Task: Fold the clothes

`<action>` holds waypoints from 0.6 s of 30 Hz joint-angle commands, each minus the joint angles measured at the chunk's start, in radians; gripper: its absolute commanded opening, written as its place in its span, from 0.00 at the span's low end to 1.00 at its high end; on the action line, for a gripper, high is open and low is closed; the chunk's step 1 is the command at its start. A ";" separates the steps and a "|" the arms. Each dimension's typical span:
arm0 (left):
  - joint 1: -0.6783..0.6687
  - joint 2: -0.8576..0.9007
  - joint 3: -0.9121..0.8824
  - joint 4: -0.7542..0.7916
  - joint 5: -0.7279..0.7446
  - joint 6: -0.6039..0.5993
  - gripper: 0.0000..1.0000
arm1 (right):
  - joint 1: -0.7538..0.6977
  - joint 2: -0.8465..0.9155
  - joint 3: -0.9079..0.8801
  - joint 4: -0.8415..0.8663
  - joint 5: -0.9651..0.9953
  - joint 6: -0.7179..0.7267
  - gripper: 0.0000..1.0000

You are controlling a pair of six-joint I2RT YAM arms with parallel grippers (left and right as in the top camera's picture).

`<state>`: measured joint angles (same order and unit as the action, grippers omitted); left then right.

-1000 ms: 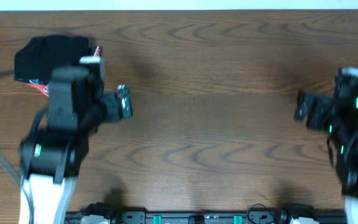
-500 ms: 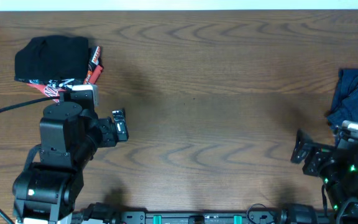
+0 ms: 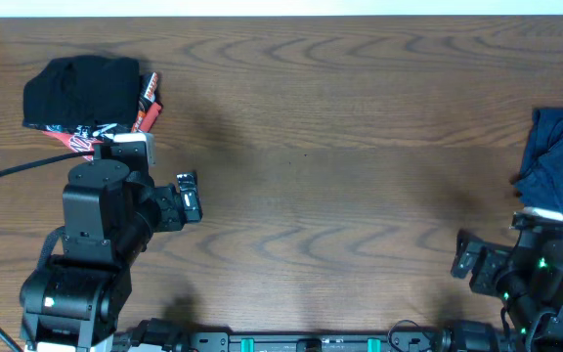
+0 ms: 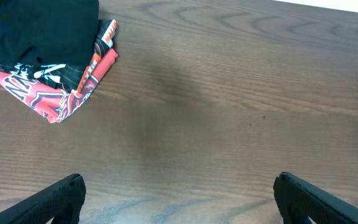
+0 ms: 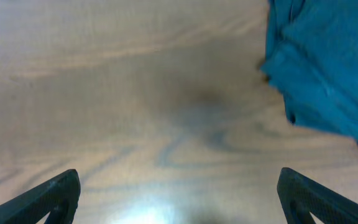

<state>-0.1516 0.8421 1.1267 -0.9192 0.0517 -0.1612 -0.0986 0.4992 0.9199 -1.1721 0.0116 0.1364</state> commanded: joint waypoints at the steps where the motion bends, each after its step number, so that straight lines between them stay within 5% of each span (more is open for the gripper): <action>1: 0.000 0.000 -0.006 -0.004 -0.011 -0.013 0.98 | 0.008 -0.004 -0.010 0.064 -0.009 -0.072 0.99; 5: 0.000 0.000 -0.006 -0.004 -0.011 -0.013 0.98 | -0.008 -0.040 -0.055 0.196 -0.048 -0.206 0.99; 18: 0.000 0.000 -0.006 -0.004 -0.011 -0.013 0.98 | -0.026 -0.382 -0.475 0.654 -0.127 -0.204 0.99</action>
<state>-0.1516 0.8421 1.1240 -0.9199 0.0513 -0.1612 -0.1158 0.1707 0.4999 -0.5503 -0.0891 -0.0490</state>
